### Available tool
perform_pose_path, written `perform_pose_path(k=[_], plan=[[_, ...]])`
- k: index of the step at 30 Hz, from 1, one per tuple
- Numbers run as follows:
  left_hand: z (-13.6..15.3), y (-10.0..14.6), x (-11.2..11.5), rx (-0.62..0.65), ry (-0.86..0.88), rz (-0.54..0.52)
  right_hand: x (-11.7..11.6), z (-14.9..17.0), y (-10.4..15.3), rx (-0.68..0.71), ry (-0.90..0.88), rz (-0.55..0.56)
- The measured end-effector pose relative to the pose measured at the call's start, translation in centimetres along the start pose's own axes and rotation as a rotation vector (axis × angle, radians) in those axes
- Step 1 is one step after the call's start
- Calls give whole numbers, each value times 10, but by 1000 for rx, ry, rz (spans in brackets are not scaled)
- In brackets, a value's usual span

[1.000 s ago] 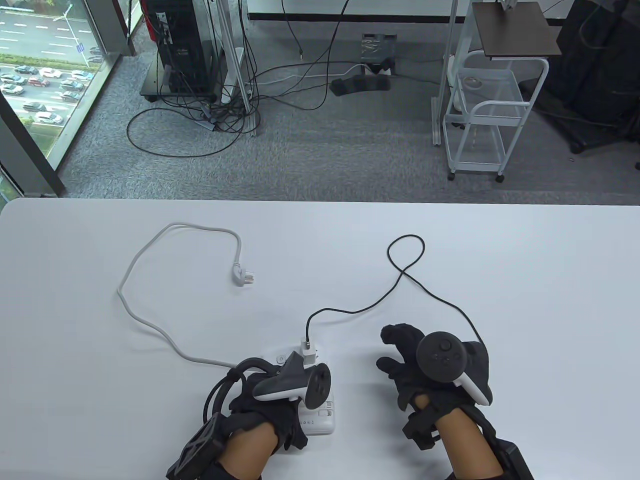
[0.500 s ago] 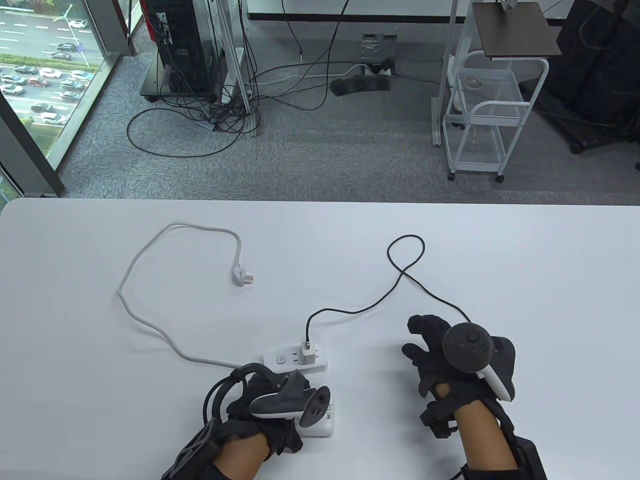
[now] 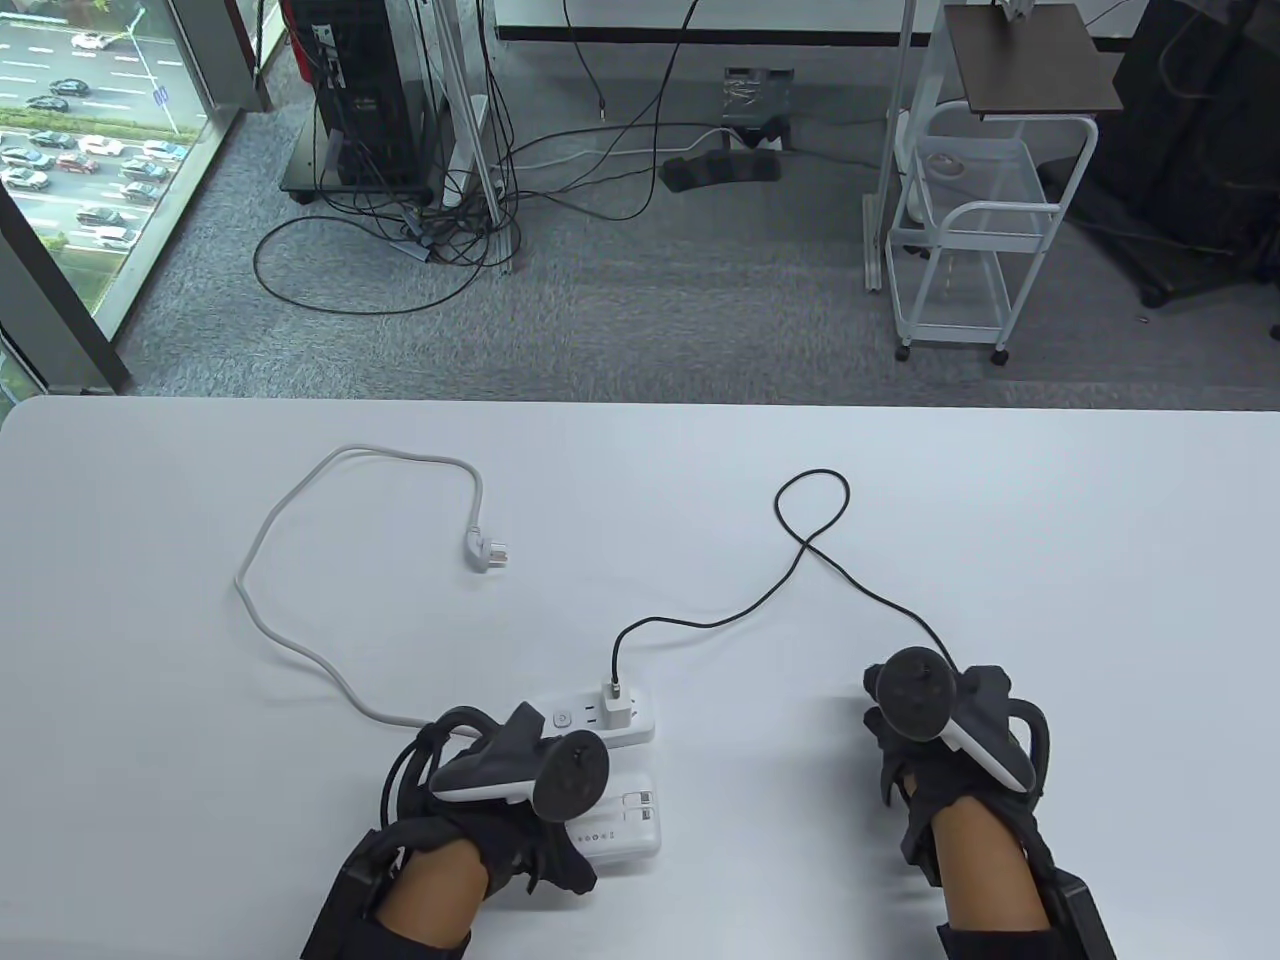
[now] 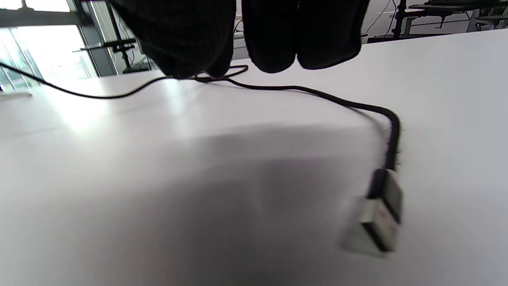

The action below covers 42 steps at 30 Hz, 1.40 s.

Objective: Charge the battery pack

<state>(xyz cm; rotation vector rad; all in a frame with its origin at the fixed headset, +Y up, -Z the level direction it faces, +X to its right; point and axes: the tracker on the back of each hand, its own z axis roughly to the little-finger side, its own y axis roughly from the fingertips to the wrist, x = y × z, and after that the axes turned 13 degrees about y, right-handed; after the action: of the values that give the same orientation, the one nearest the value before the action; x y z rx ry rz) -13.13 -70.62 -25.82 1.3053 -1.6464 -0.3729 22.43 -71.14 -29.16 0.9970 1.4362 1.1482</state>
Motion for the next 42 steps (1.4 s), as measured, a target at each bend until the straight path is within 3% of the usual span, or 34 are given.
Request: perform_pose_path(k=[4, 7, 11, 15, 24, 32, 42], plan=[[18, 11, -9, 19, 148, -10, -7, 1, 1, 30, 146, -105], [24, 14, -13, 42, 137, -66, -14, 2, 5, 65, 260, -213], [28, 15, -16, 43, 146, -83, -24, 9, 8, 35, 303, -228], [28, 15, -14, 41, 167, -54, -32, 14, 10, 4, 513, -202], [32, 16, -14, 71, 206, -36, -39, 22, 12, 88, 317, -96], [39, 15, -12, 63, 219, -42, -39, 22, 12, 121, 248, -78], [32, 14, -13, 113, 196, -65, -7, -10, 10, 217, 48, 42]])
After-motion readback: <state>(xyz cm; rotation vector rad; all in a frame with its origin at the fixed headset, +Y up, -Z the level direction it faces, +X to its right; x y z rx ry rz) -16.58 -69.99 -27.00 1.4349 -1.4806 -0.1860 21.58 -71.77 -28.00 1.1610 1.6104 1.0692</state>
